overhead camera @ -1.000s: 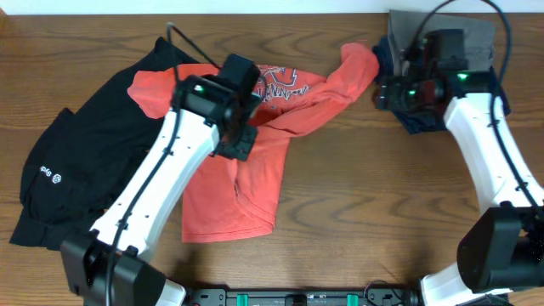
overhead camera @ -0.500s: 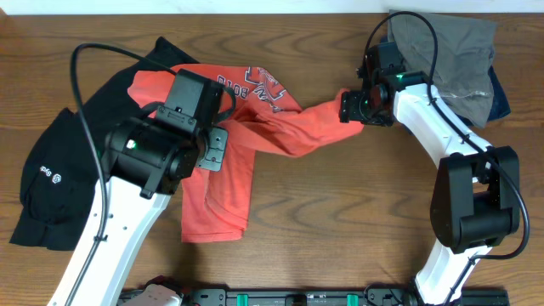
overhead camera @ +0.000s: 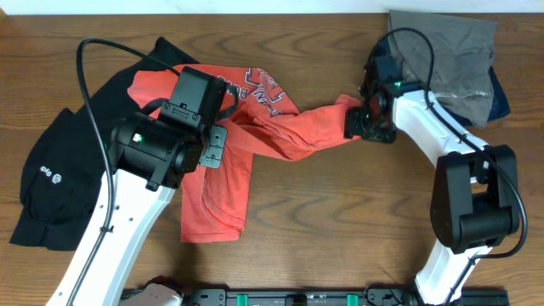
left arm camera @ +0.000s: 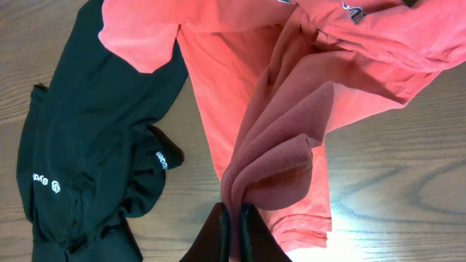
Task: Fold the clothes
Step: 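Lift the orange T-shirt with both grippers and swing it upward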
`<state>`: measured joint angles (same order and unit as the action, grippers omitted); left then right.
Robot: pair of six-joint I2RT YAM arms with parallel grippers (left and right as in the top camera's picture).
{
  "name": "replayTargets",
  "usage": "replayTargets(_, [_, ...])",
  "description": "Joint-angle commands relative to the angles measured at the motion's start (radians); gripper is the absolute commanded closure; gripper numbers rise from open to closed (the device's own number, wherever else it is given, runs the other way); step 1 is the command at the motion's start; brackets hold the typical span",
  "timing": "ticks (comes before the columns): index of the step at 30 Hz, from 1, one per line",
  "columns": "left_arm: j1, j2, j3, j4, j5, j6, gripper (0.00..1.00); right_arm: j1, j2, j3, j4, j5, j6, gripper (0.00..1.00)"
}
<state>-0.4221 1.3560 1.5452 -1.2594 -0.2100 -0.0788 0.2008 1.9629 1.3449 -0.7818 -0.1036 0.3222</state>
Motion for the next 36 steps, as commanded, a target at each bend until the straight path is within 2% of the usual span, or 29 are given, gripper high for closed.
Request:
replayTargets(1, [0.003, 0.003, -0.007, -0.003, -0.020, -0.010, 0.94, 0.003, 0.004, -0.059, 0.047, -0.010, 0.014, 0.33])
replayTargets(4, [0.003, 0.003, -0.007, 0.000, -0.020, -0.010, 0.94, 0.003, 0.005, -0.107, 0.151, -0.057, 0.014, 0.33])
replayTargets(9, [0.003, 0.003, -0.008, 0.003, -0.020, -0.010, 0.94, 0.013, 0.005, -0.142, 0.238, -0.084, 0.014, 0.41])
replayTargets(13, [0.003, 0.003, -0.008, 0.004, -0.019, -0.010, 0.94, 0.029, 0.005, -0.149, 0.259, -0.082, 0.014, 0.51])
replayTargets(15, [0.003, 0.003, -0.010, 0.006, -0.020, -0.010, 0.94, 0.037, 0.005, -0.149, 0.270, -0.080, 0.013, 0.65])
replayTargets(18, [0.003, 0.003, -0.010, 0.006, -0.020, -0.010, 0.94, 0.039, 0.005, -0.149, 0.277, -0.081, 0.014, 0.99])
replayTargets(23, [0.003, 0.003, -0.010, 0.005, -0.020, -0.010, 0.94, 0.020, -0.054, -0.121, 0.254, -0.109, 0.013, 0.99])
replayTargets(26, [0.003, 0.003, -0.010, 0.005, -0.020, -0.010, 0.94, 0.002, -0.164, -0.060, 0.179, -0.150, 0.016, 0.99])
replayTargets(30, [0.003, 0.003, -0.010, 0.004, -0.024, -0.010, 0.94, -0.023, -0.327, 0.044, 0.076, -0.100, 0.068, 0.99])
replayTargets(36, [0.003, -0.004, -0.010, 0.007, -0.134, -0.040, 0.94, -0.072, -0.503, 0.100, 0.051, -0.068, 0.101, 0.99])
